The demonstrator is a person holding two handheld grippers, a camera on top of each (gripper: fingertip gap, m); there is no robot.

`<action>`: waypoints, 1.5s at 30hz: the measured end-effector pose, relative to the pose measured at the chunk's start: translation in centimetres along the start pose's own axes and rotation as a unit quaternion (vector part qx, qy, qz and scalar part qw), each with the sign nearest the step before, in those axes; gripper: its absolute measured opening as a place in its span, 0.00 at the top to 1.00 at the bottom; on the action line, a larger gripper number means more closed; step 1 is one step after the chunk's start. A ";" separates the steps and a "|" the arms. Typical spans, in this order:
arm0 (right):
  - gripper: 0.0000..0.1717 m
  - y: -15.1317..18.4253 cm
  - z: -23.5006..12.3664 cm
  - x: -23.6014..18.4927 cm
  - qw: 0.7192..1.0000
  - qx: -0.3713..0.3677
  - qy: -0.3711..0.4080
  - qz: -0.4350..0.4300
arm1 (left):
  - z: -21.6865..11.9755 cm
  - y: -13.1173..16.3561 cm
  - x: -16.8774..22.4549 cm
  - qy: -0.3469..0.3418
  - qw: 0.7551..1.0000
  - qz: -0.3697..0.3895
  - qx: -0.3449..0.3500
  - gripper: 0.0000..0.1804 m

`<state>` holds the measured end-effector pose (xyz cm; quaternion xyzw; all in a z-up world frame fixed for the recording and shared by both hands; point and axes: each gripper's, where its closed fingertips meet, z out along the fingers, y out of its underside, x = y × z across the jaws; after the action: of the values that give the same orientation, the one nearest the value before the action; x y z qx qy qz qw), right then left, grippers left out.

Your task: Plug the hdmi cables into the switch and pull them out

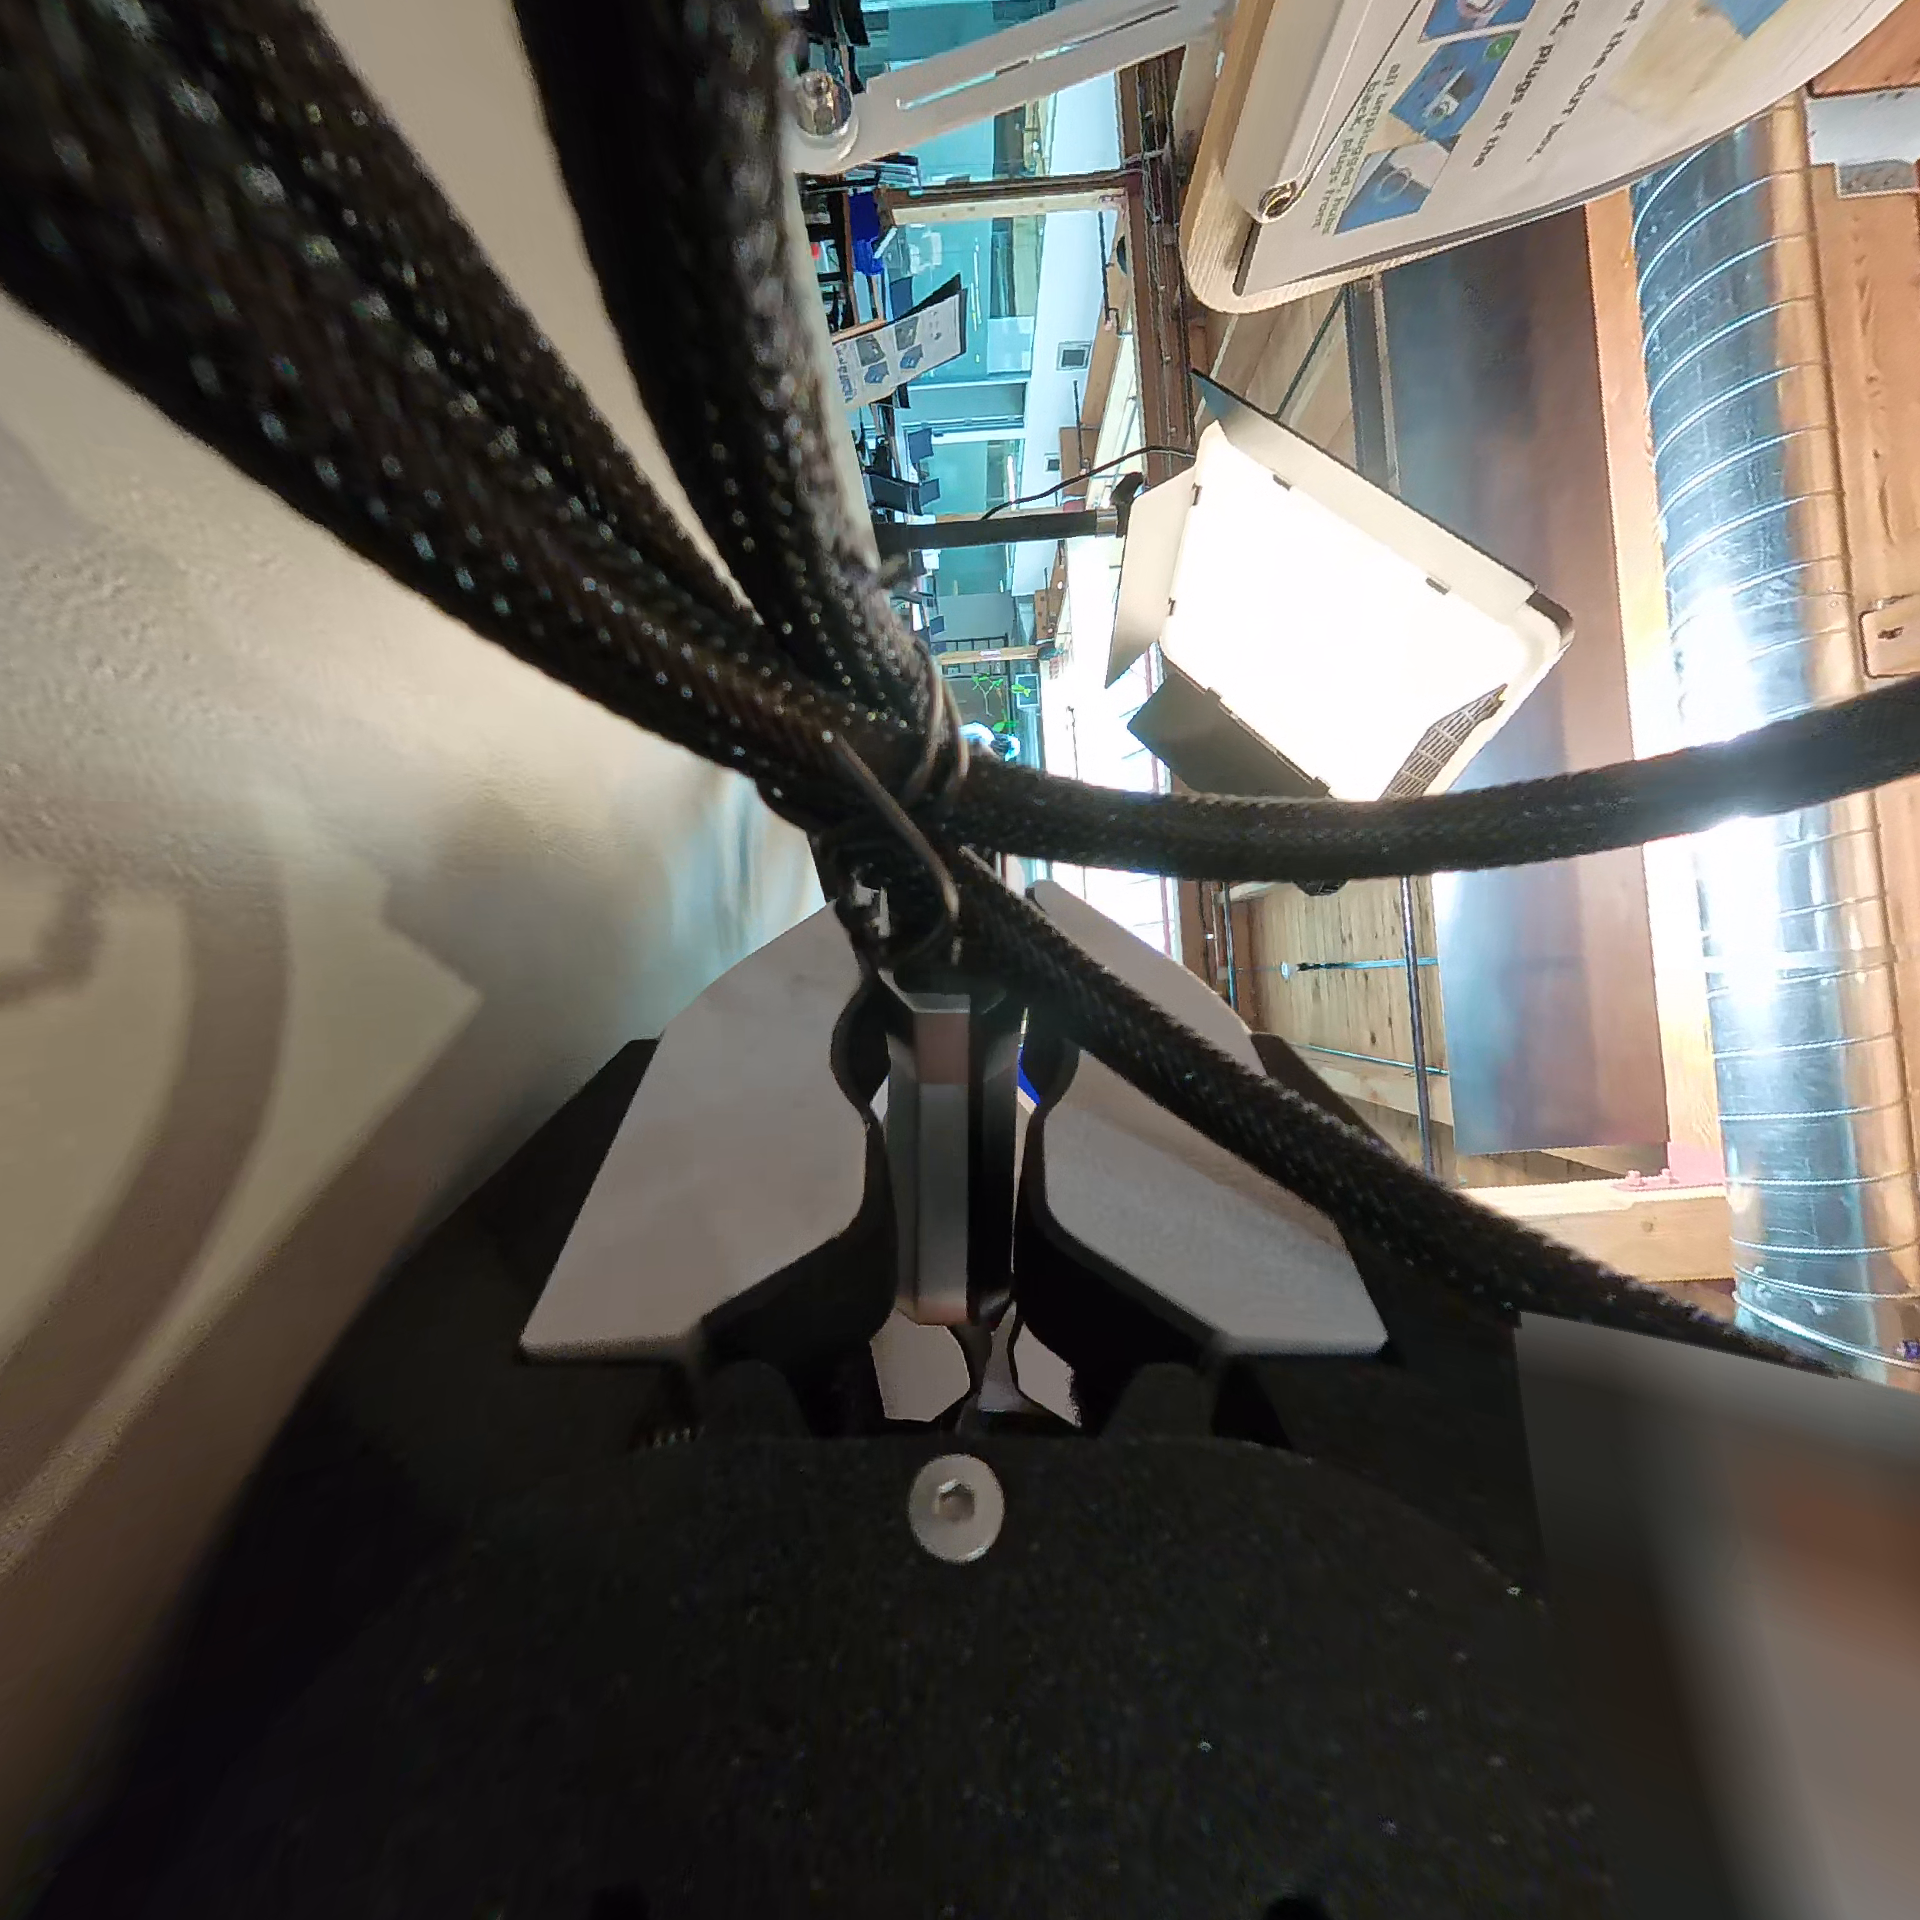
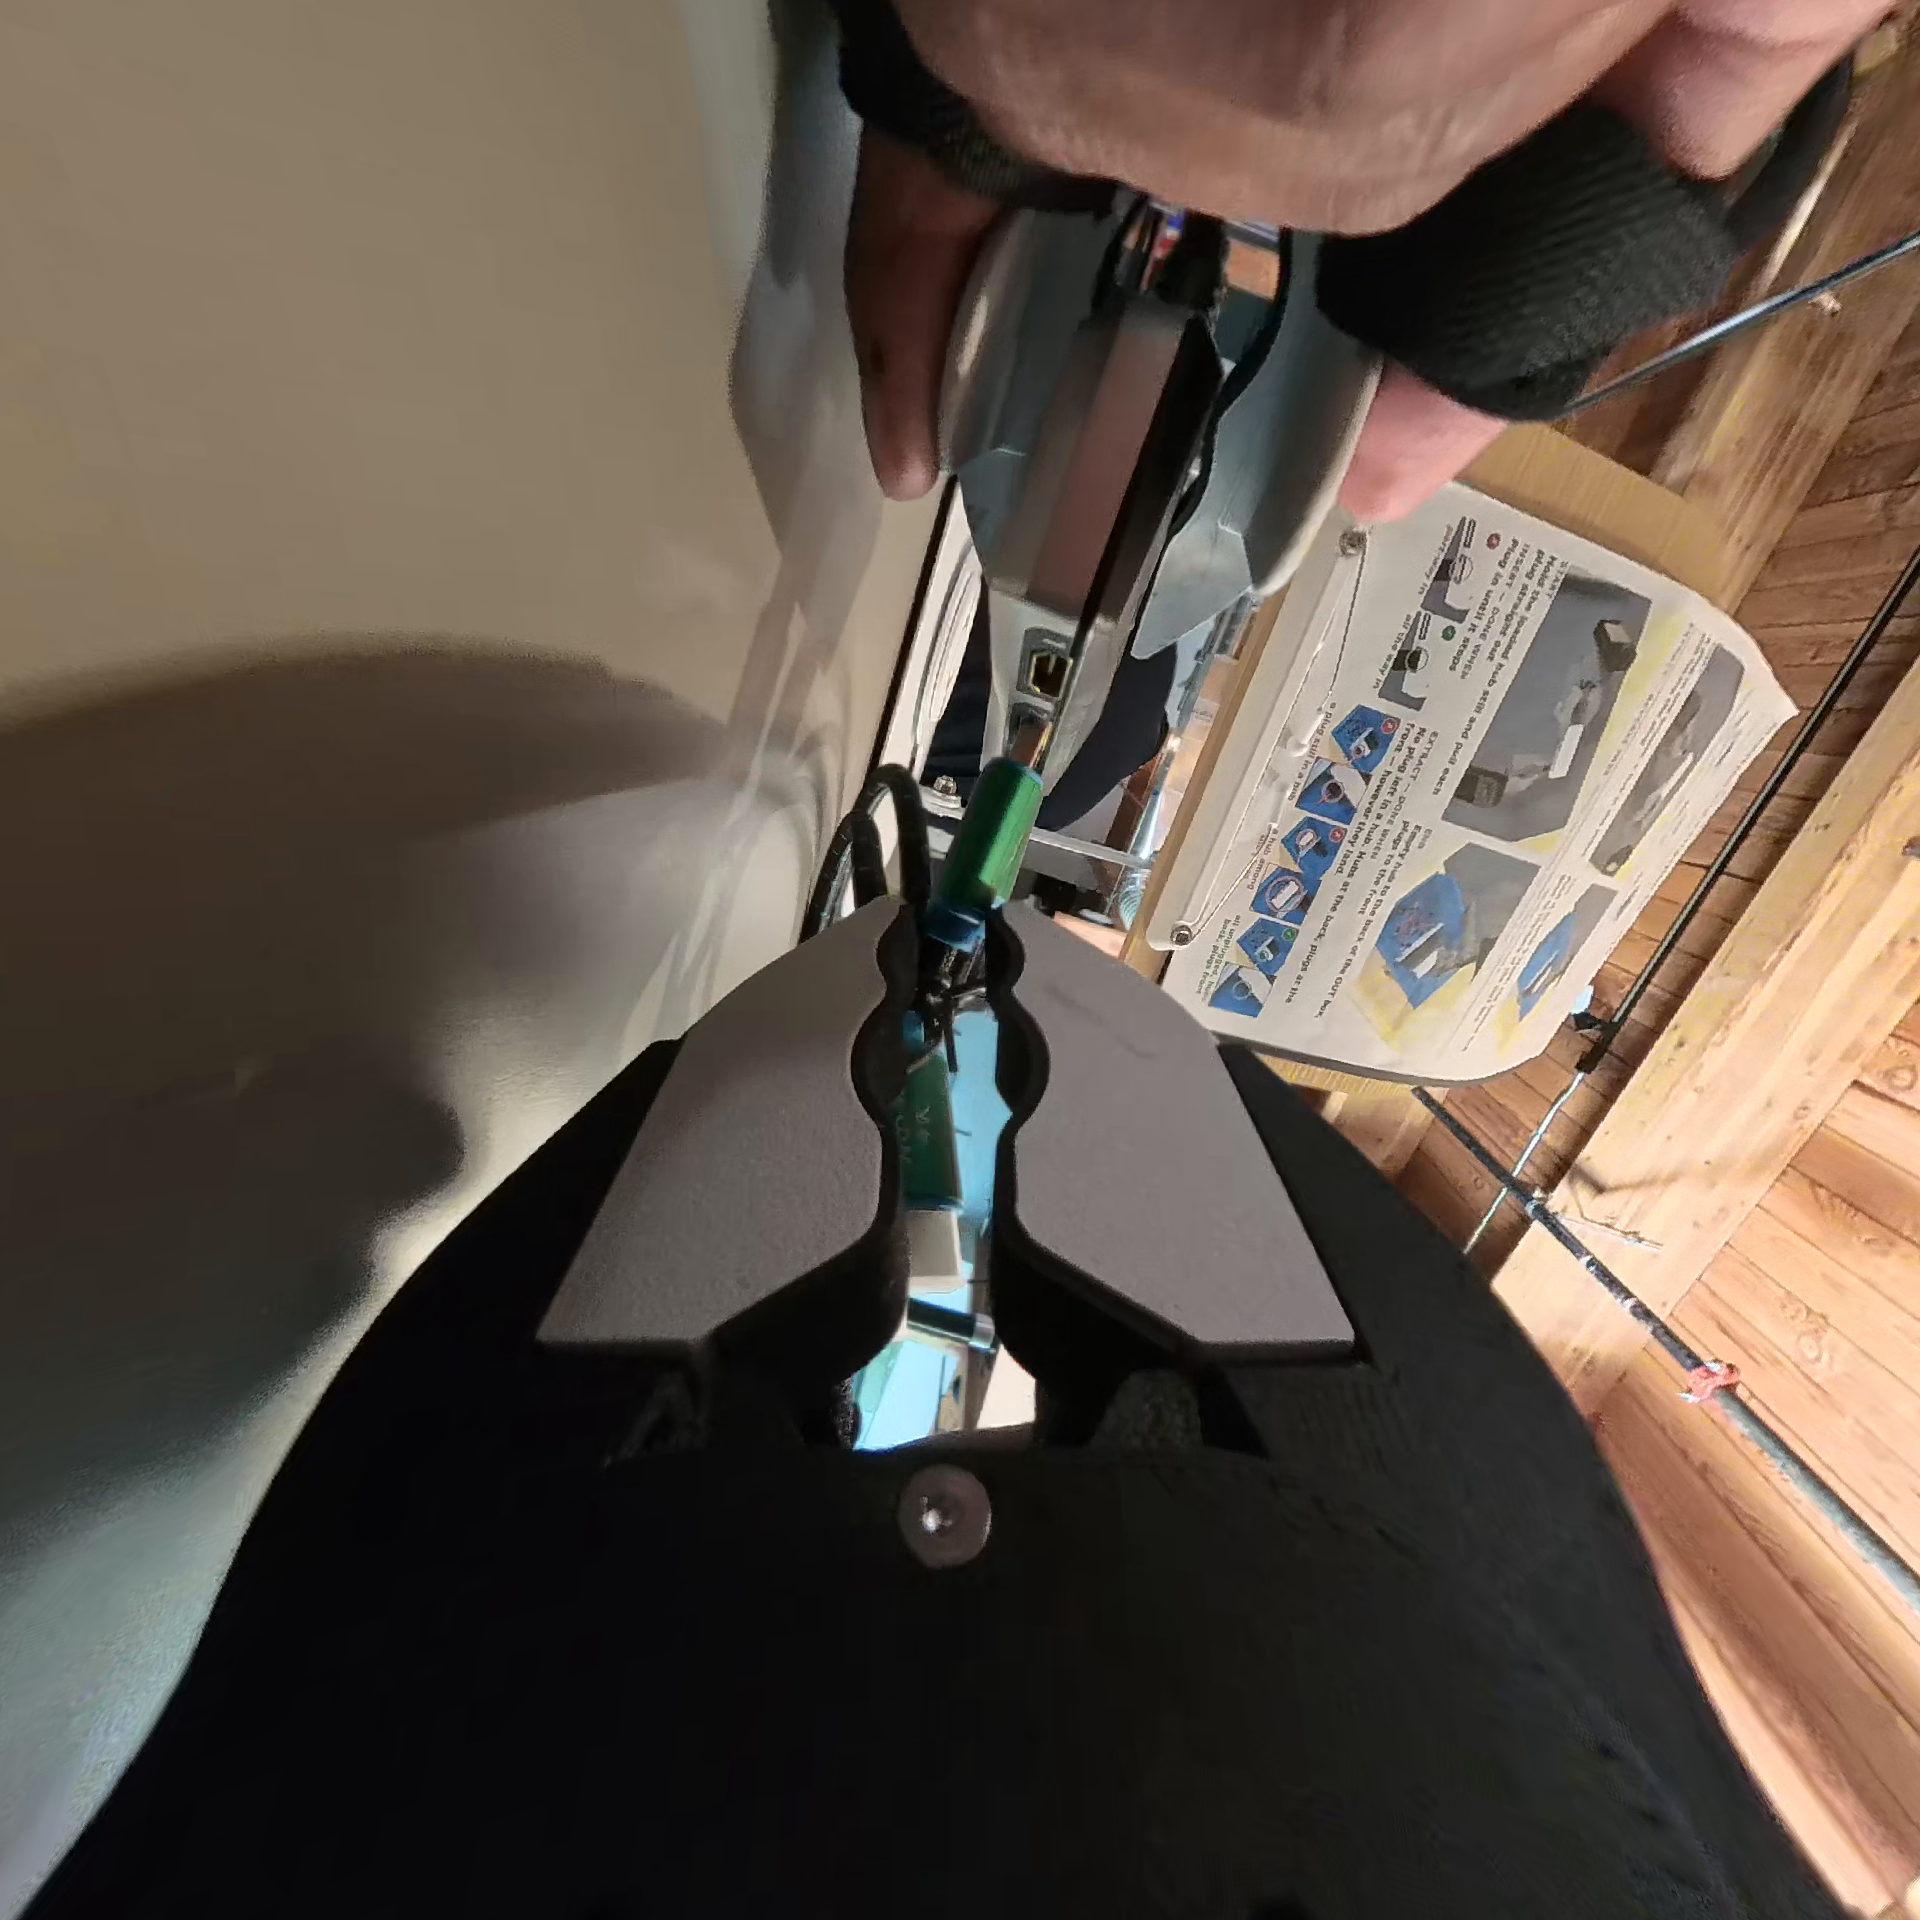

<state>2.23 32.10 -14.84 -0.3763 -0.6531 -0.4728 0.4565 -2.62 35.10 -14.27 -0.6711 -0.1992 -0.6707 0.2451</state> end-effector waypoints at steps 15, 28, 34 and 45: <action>0.94 -1.3 -0.1 0.5 0.999 0.016 0.001 0.039 | 0.9 1.2 0.0 -0.010 1.000 0.019 -0.015 0.87; 0.95 -2.4 -1.7 3.2 0.988 0.045 0.066 0.128 | 0.8 -0.6 2.7 0.070 0.995 0.058 0.038 0.88; 0.93 -1.5 -1.9 3.8 0.950 0.073 0.046 0.301 | 0.1 -1.5 4.3 0.108 0.986 0.101 0.073 0.88; 0.88 1.8 -3.7 6.8 0.857 0.183 0.112 0.468 | -2.7 -2.8 7.7 0.204 0.940 0.201 0.183 0.88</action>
<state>2.74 29.43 -7.34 -0.4913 -0.4194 -0.1143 0.7548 -6.36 35.27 -6.51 -0.4893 -0.1249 -0.6822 0.5287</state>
